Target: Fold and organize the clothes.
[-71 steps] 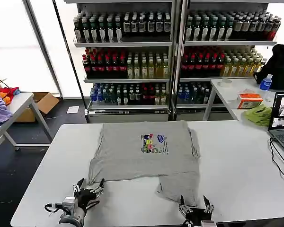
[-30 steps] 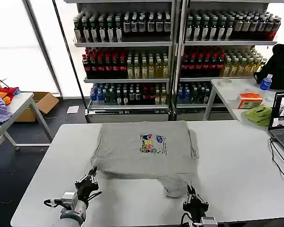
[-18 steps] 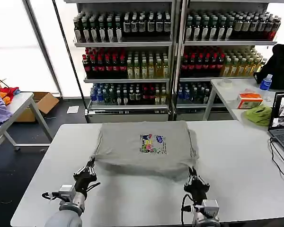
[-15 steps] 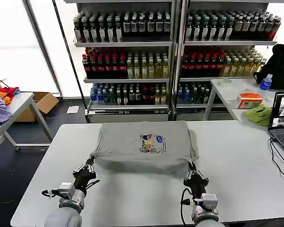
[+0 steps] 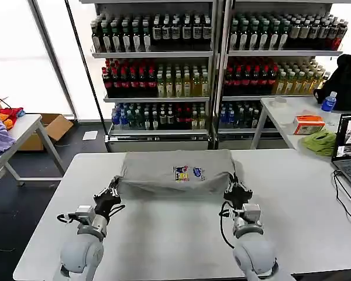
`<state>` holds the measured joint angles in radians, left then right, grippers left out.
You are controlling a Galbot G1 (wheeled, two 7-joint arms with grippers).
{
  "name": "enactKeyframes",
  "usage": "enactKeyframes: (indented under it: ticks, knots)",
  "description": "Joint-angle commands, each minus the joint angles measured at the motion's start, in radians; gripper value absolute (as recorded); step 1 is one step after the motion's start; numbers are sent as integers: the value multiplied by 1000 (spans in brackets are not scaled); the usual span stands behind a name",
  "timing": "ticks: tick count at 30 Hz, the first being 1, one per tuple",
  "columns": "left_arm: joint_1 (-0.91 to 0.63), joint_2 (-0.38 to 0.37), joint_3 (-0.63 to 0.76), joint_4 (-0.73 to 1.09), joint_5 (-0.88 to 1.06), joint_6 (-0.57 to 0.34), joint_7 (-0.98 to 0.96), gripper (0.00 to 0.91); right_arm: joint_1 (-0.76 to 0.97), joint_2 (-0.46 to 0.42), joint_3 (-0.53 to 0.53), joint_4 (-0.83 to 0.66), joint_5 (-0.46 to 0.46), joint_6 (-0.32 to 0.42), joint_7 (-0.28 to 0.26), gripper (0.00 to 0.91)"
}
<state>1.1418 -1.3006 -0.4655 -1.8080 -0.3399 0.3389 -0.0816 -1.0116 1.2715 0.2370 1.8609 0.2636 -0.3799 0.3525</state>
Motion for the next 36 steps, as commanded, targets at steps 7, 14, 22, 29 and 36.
enactKeyframes:
  ticks: [7,14,22,29,36]
  knots:
    - [-136,10,38,158,-37,17,-10,0,154,7,-4,-148,18,-50,-18,0]
    - [-155,23,62,191,-38,52,-7,907,157,3,-15,-181,25,-102,-41,907]
    - [-187,48,80,214,-43,109,0,907,189,46,-15,-245,126,-145,-2,907]
    - [-170,67,51,145,-95,163,-31,907,222,115,-8,-217,333,-170,174,907]
    - [-105,82,38,76,-89,171,-31,907,226,133,-4,-184,416,-134,260,907]
